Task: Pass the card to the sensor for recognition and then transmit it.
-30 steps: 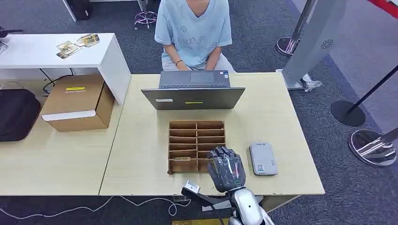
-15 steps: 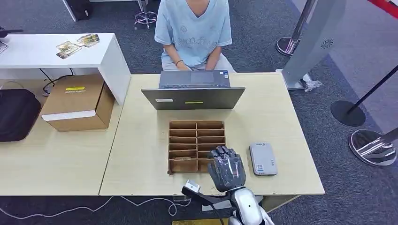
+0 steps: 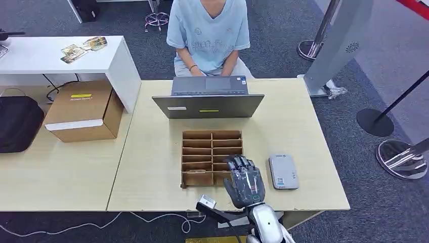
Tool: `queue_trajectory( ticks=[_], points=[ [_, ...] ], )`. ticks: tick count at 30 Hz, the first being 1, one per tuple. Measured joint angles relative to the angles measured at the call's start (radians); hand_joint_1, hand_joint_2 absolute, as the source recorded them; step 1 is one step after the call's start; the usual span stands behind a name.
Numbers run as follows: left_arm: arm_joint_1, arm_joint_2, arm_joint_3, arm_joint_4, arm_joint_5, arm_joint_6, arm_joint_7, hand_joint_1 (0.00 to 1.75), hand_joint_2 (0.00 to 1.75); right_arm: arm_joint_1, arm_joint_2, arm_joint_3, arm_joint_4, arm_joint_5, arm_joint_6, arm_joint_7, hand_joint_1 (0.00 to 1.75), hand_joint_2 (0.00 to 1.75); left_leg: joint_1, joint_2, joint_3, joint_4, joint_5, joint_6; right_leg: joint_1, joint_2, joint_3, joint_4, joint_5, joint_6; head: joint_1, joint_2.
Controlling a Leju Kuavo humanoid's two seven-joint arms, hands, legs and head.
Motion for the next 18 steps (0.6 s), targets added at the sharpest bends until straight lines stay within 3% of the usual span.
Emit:
queue_trajectory(
  ticks=[2,6,18],
  points=[
    [0.000,0.000,0.000,0.000,0.000,0.000,-0.001,0.00,0.00,0.000,0.000,0.000,0.002,0.000,0.000,0.000,1.15,1.75,0.000,0.000,0.000,0.000,0.000,0.000,0.000,0.000,0.000,0.000,0.000,0.000,0.000,0.000],
    [0.000,0.000,0.000,0.000,0.000,0.000,-0.001,0.00,0.00,0.000,0.000,0.000,0.003,0.000,0.000,0.000,1.05,1.75,0.000,0.000,0.000,0.000,0.000,0.000,0.000,0.000,0.000,0.000,0.000,0.000,0.000,0.000],
    [0.000,0.000,0.001,0.000,0.002,0.000,-0.002,0.00,0.00,0.000,0.000,0.000,0.005,0.002,0.000,0.000,1.12,1.75,0.000,0.000,0.000,0.000,0.000,0.000,0.000,0.000,0.000,0.000,0.000,0.000,0.000,0.000]
  ],
)
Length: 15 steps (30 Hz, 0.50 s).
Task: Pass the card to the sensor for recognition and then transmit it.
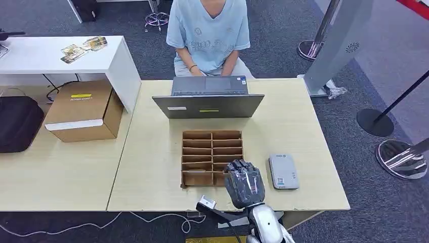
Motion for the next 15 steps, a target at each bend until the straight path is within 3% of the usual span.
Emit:
queue_trajectory(
  ticks=[5,15],
  points=[
    [0.000,0.000,0.000,0.000,-0.002,-0.003,0.000,0.00,0.00,-0.001,0.000,0.000,0.005,0.003,-0.006,-0.001,1.13,1.75,0.000,0.000,0.000,0.000,0.000,0.000,0.000,0.000,0.000,0.000,0.000,0.000,0.000,0.000],
    [0.000,0.000,0.000,0.000,-0.002,-0.003,0.000,0.00,0.00,-0.006,0.000,0.000,0.012,0.003,-0.009,-0.003,1.34,1.75,0.000,0.000,0.000,0.000,0.000,0.000,0.000,0.000,0.000,0.000,0.000,0.000,0.000,0.000]
  ],
)
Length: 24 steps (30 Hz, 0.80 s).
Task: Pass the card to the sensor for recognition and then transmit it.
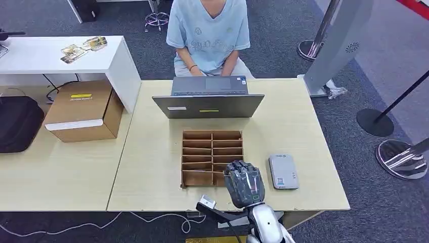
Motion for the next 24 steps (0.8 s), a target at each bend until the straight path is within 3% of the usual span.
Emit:
queue_trajectory(
  ticks=[10,24],
  points=[
    [0.001,0.000,0.015,0.000,0.003,0.000,-0.011,0.00,0.00,-0.004,0.000,0.000,0.005,-0.003,-0.003,-0.001,1.75,1.75,0.000,0.000,0.000,0.000,0.000,0.000,0.000,0.000,0.000,0.000,0.000,0.000,0.000,0.000],
    [0.001,0.000,0.017,0.000,0.003,-0.001,-0.012,0.00,0.00,-0.005,0.000,0.000,0.004,0.009,-0.018,-0.006,1.75,1.75,0.000,0.000,0.000,0.000,0.000,0.000,0.000,0.000,0.000,0.000,0.000,0.000,0.000,0.000]
  ],
)
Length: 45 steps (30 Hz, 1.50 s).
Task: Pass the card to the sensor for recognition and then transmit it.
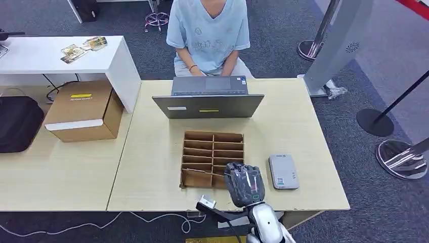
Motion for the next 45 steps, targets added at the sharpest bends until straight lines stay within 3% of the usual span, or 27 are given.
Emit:
queue_trajectory(
  ticks=[35,45],
  points=[
    [-0.001,0.000,0.000,0.000,-0.018,-0.015,0.000,0.00,0.00,0.001,0.001,0.000,0.001,-0.003,-0.033,-0.012,1.75,1.75,0.000,0.000,0.000,0.000,0.000,0.000,0.000,0.000,0.000,0.000,0.000,0.000,0.000,0.000],
    [-0.001,0.000,0.008,0.000,-0.012,-0.012,0.000,0.00,0.00,0.028,0.001,-0.014,-0.049,-0.090,-0.041,-0.042,1.75,1.75,0.000,0.000,0.000,0.000,0.000,0.000,0.000,0.000,0.000,0.000,0.000,0.000,0.000,0.000]
  ],
)
